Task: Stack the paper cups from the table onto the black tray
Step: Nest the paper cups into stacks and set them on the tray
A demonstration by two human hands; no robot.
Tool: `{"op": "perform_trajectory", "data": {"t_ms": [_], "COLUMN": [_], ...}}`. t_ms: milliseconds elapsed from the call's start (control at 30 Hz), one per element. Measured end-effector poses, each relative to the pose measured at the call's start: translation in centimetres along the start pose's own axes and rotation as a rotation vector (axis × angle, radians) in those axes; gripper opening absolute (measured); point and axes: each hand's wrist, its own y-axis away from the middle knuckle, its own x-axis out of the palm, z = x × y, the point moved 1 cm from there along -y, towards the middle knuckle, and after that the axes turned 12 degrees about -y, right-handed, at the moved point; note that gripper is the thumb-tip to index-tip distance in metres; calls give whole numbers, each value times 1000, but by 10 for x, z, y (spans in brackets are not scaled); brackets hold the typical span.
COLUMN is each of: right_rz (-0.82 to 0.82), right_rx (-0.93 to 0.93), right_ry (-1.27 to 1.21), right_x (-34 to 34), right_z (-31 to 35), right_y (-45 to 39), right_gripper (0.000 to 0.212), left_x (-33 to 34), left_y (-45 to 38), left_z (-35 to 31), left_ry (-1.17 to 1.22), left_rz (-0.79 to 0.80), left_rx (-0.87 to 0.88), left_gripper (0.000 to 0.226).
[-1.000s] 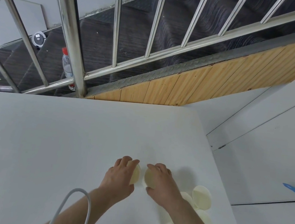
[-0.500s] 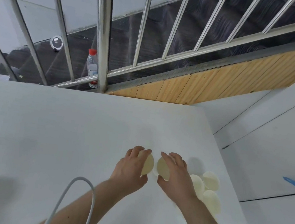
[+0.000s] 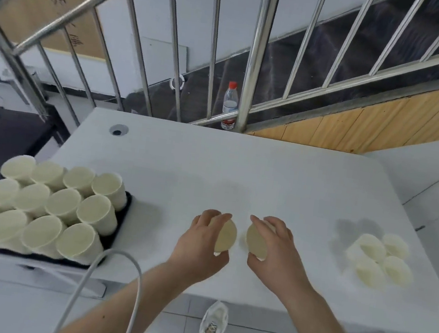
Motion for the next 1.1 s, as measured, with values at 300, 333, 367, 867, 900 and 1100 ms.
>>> {"op": "perform_trajectory", "data": {"t_ms": [300,333,367,867,900,1100], "right_rz": [57,62,68,169,174,202], "right_rx": [-122,-138,-156,-134,-119,-23], "right_ry": [0,1,4,53,64,115], "right_x": [50,57,65,204,210,243], "right_z": [89,100,112,260,263,277], "right_y": [16,15,15,-16,-16,-22], "right_gripper": [74,73,73,74,74,72], "left_x": [-45,-52,-58,-150,-150,-147], "left_y": [64,69,75,116,116,113], "left_z": [72,81,93,289,295,323], "left_ry": [27,30,36,-3,-13,-60], "left_rz": [-103,-119,-144,-125,-86,53], "left_rx": [-105,-112,-116,-118,-120,-57], "left_gripper": [71,70,70,71,72,73]}}
